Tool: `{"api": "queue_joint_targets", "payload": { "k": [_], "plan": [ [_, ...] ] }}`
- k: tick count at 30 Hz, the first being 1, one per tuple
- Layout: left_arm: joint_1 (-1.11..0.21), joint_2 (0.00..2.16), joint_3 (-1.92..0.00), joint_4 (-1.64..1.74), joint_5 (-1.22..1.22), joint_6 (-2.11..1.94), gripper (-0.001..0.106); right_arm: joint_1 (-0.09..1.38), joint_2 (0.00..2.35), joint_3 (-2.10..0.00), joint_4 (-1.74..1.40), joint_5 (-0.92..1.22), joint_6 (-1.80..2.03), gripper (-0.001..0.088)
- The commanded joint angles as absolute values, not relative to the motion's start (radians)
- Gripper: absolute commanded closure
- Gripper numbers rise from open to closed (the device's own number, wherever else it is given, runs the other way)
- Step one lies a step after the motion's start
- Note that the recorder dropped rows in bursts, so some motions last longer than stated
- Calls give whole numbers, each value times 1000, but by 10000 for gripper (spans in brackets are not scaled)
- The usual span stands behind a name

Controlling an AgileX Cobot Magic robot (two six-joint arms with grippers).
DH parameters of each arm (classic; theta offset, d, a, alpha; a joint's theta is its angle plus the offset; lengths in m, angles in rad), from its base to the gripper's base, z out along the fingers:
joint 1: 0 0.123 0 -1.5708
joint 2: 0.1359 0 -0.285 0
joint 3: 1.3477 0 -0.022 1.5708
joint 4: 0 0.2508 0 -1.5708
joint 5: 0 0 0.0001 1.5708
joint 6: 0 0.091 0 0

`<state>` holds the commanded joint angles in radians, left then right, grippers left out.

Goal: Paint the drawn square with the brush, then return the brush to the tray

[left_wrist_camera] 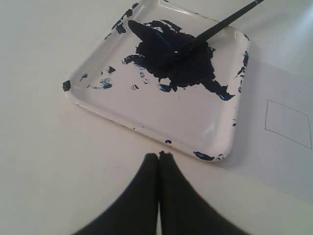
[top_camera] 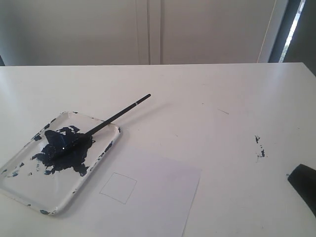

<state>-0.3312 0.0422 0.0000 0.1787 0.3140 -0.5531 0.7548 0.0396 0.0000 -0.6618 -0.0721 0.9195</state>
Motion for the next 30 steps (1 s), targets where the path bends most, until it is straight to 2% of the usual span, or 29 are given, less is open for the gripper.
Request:
{"api": "queue_joint_targets", "payload": {
  "k": [14,18,23,30],
  "plan": [
    [-331,42,0,179,314,-553,1015,755,40,0,-645,-304,1008,868],
    [-331,42,0,179,314,-553,1015,755,78,-19,-645,-267,993,868],
    [-331,42,0,179,314,-553,1015,755,291,-163,-647,-109,988,868],
    [-331,42,0,179,314,-553,1015,755,694,-418,-758,-94,987,868]
  ]
}}
